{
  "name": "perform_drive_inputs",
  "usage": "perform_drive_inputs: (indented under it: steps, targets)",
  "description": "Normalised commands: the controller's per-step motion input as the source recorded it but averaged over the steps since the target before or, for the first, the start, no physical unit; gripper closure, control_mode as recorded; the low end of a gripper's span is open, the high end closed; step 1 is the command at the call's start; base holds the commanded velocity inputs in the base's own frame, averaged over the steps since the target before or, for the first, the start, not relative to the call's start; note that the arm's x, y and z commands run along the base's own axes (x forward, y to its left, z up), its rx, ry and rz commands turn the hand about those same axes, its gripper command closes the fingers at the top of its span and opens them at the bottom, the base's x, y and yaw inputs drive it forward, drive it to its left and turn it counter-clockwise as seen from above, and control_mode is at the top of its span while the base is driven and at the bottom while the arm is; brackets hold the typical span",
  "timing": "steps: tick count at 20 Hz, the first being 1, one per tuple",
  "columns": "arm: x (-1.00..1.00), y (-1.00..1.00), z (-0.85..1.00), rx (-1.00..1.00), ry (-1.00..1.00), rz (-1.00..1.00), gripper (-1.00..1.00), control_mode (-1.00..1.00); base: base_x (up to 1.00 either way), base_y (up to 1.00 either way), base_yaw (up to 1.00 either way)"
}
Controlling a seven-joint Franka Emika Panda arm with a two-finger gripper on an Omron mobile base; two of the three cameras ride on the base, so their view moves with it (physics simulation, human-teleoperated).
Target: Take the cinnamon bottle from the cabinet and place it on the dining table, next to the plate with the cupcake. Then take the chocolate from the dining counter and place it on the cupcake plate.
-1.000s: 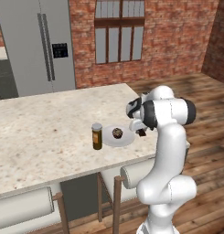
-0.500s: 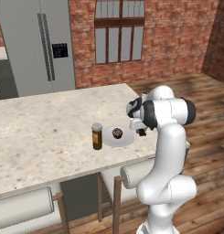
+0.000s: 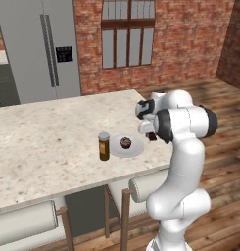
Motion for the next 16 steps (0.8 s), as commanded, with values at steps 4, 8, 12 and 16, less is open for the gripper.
perform_drive_inputs:
  steps: [4, 8, 12, 16]
  targets:
    - [-0.30, 0.79, 0.04, 0.00, 0.15, 0.03, 1.00, -1.00, 0.00, 0.00, 0.00]
    - [-0.11, 0.72, 0.00, 0.00, 0.13, 0.00, 1.00, -1.00, 0.00, 0.00, 0.00]
    - [0.10, 0.47, 0.00, 0.00, 0.05, 0.00, 1.00, -1.00, 0.00, 0.00, 0.00]
    - [0.24, 0.02, -0.10, 0.00, 0.00, 0.00, 1.00, -1.00, 0.00, 0.00, 0.00]
